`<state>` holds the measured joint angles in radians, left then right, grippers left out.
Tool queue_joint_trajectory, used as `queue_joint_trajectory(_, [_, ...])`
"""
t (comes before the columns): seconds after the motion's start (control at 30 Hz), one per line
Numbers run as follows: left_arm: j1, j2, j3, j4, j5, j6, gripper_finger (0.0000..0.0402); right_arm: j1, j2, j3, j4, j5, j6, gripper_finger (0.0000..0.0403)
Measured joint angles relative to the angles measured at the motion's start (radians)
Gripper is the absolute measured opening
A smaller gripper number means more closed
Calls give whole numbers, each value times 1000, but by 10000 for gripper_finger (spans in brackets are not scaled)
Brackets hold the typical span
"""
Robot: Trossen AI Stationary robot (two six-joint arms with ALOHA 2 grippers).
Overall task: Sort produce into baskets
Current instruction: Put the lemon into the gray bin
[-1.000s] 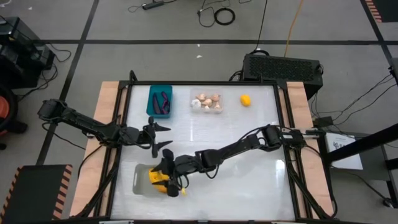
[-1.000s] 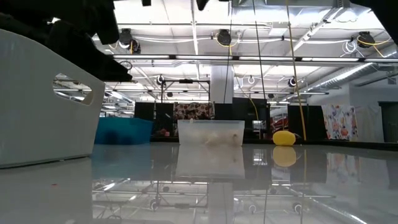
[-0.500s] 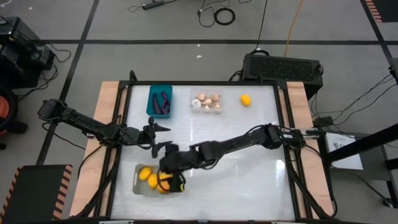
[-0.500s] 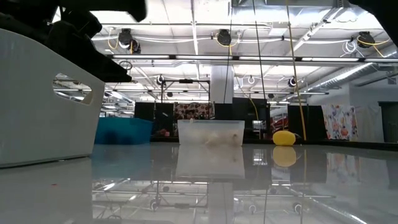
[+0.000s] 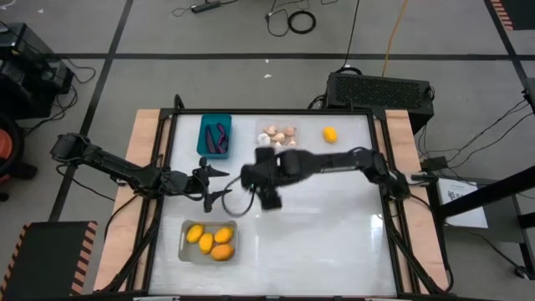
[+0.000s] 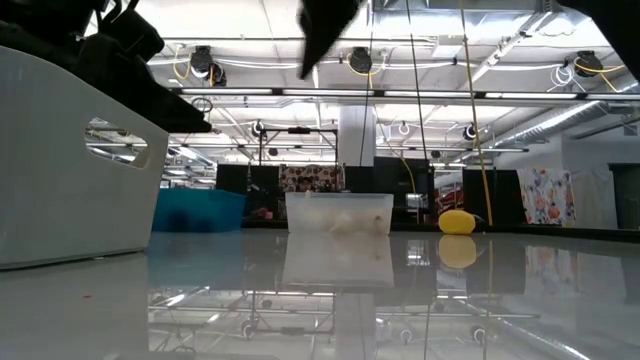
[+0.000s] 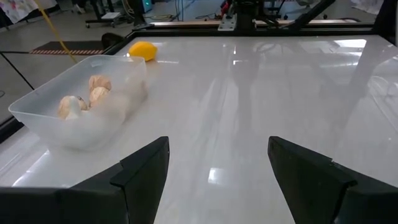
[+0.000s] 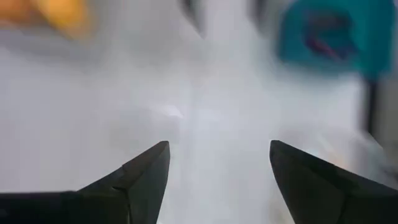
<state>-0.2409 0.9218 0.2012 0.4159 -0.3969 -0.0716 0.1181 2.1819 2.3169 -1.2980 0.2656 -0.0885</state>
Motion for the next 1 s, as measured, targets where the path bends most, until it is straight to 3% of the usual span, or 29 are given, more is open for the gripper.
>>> queue_joint_trajectory(0.13, [1,0,0,-7,0,0,281,-95,-8,0,-177,127,34,269])
queue_joint_trajectory(0.23, [2,0,0,-7,0,-2,281,-194,-7,-2,-277,151,106,269])
queue_joint_trajectory(0.57, [3,0,0,-11,0,-32,281,-475,-31,-25,-273,148,199,269])
queue_joint_trajectory(0.8, [3,0,0,-80,4,-130,281,-650,-31,-27,-272,148,411,269])
queue_joint_trajectory(1.0, [3,0,0,-197,4,-217,281,-736,-31,-141,-273,114,434,269])
